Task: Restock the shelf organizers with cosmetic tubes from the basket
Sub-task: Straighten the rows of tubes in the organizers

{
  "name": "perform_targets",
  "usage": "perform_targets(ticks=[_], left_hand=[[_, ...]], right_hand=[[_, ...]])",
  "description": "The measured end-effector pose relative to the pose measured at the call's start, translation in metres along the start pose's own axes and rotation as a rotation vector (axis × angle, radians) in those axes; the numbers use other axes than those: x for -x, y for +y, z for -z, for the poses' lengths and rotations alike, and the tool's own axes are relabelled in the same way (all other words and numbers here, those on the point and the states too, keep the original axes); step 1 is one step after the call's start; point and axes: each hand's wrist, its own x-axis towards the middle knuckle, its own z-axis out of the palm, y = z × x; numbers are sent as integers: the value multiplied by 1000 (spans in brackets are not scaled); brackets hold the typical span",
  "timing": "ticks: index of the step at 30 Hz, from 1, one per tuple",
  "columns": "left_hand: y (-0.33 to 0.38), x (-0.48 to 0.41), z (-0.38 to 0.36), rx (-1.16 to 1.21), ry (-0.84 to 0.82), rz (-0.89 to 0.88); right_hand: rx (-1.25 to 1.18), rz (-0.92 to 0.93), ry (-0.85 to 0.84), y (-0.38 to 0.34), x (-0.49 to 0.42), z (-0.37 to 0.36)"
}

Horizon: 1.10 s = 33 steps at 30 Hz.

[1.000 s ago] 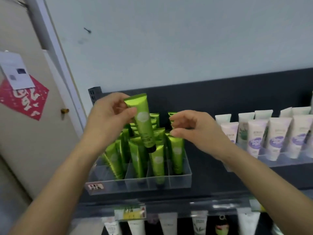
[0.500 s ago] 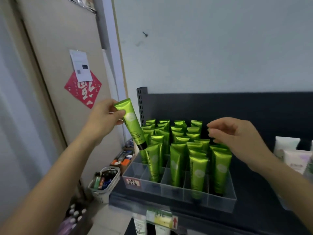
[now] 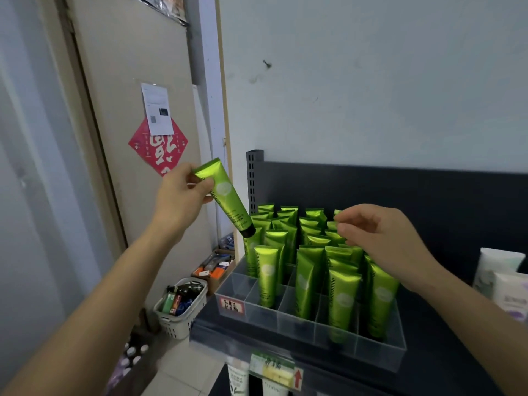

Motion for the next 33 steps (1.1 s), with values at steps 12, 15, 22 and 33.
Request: perform_targets(ticks=[12,15,22,33], left_hand=[[-64,43,-30,-421,-402,53],[-74,48,-34,-462,-464,61],[-70,34,-26,-488,-468,86],[22,0,-124,-574,-566,-382]], right_hand=[[105,16,-88,-2,-2,-17],[117,21,-99,1,-1,-14],[102,5,-107,17,-9,0],[373,-109,45,55,-64,67]])
